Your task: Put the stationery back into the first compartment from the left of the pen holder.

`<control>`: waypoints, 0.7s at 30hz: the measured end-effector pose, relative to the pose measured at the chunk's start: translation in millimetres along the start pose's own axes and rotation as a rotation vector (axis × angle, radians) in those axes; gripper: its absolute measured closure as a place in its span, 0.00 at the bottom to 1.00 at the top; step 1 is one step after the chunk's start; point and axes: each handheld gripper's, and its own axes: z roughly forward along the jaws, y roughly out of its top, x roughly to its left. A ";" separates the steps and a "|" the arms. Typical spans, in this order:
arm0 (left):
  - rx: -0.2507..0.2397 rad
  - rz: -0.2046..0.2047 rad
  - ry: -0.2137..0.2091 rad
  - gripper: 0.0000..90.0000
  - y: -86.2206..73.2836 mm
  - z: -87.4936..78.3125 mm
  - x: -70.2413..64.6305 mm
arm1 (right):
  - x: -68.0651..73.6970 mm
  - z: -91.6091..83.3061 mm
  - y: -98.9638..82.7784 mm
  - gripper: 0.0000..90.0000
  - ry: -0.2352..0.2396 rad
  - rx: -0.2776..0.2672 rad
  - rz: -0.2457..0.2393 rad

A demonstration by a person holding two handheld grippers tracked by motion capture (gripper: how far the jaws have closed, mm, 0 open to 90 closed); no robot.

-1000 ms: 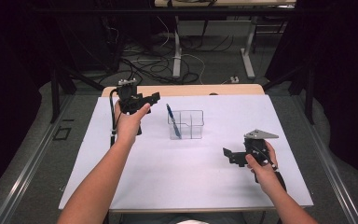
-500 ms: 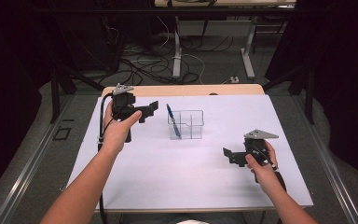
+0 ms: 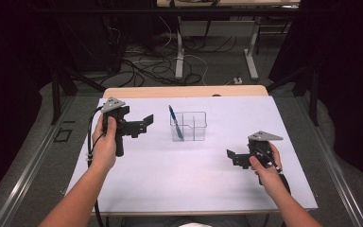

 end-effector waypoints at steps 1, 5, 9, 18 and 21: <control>0.001 0.001 -0.002 0.00 -3.0 -2.9 1.0 | 0.1 -0.4 0.1 0.00 0.004 0.003 0.006; -0.002 -0.001 0.018 0.00 -16.6 -13.6 5.7 | -0.4 -0.6 0.2 0.00 0.000 0.002 0.003; 0.007 -0.015 0.036 0.00 -30.4 -22.1 13.6 | -0.6 -0.6 0.3 0.00 -0.004 -0.001 0.002; 0.021 -0.090 0.079 0.00 -63.8 -36.0 30.2 | -1.6 -0.7 0.2 0.00 -0.004 -0.004 0.012; 0.036 -0.117 0.102 0.00 -75.3 -37.0 36.0 | -2.2 -0.5 0.1 0.00 -0.007 -0.005 0.008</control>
